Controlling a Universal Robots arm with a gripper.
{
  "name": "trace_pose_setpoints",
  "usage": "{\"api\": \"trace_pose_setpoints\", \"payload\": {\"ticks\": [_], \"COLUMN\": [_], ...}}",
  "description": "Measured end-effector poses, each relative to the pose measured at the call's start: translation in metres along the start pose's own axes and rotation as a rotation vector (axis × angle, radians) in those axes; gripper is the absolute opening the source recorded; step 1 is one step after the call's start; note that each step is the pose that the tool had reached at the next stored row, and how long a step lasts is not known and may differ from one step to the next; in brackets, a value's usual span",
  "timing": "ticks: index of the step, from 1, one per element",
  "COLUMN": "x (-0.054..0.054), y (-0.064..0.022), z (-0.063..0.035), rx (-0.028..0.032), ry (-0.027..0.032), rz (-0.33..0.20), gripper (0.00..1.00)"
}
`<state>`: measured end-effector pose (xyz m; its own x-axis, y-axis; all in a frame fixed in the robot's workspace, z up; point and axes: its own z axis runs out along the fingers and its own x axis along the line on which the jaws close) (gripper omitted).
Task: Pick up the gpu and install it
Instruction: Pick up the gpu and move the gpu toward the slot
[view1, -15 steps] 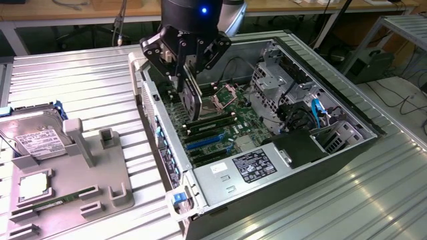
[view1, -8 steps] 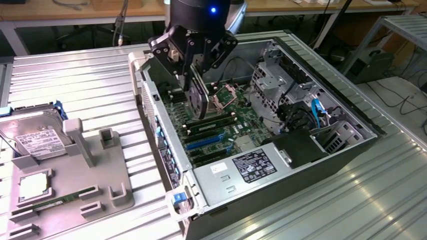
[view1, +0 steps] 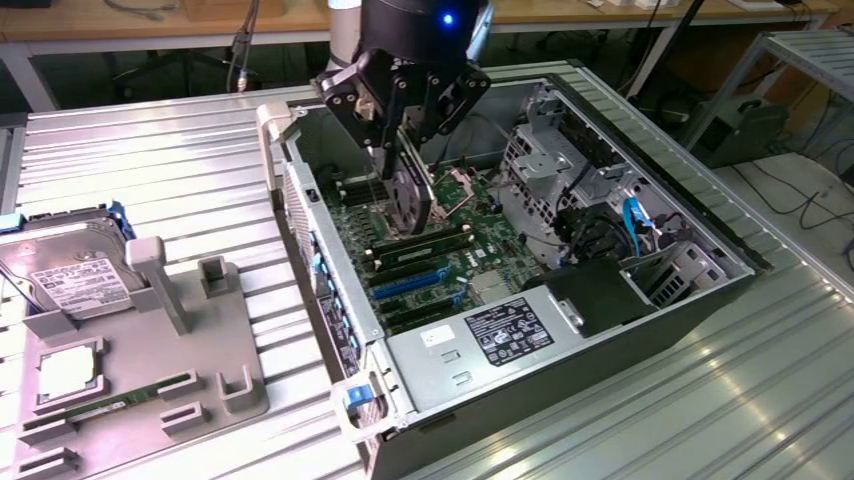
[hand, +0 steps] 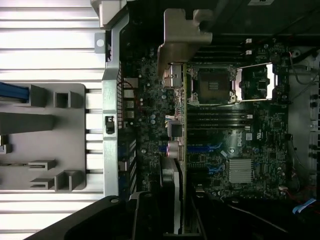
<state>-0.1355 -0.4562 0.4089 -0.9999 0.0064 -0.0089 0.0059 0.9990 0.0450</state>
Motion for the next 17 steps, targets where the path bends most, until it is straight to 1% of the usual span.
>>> {"api": "trace_pose_setpoints", "payload": {"ticks": [17], "x": [-0.023], "y": [0.0001], "z": [0.0002], "rx": [0.0], "ry": [0.0], "rz": [0.0], "gripper": [0.28]}}
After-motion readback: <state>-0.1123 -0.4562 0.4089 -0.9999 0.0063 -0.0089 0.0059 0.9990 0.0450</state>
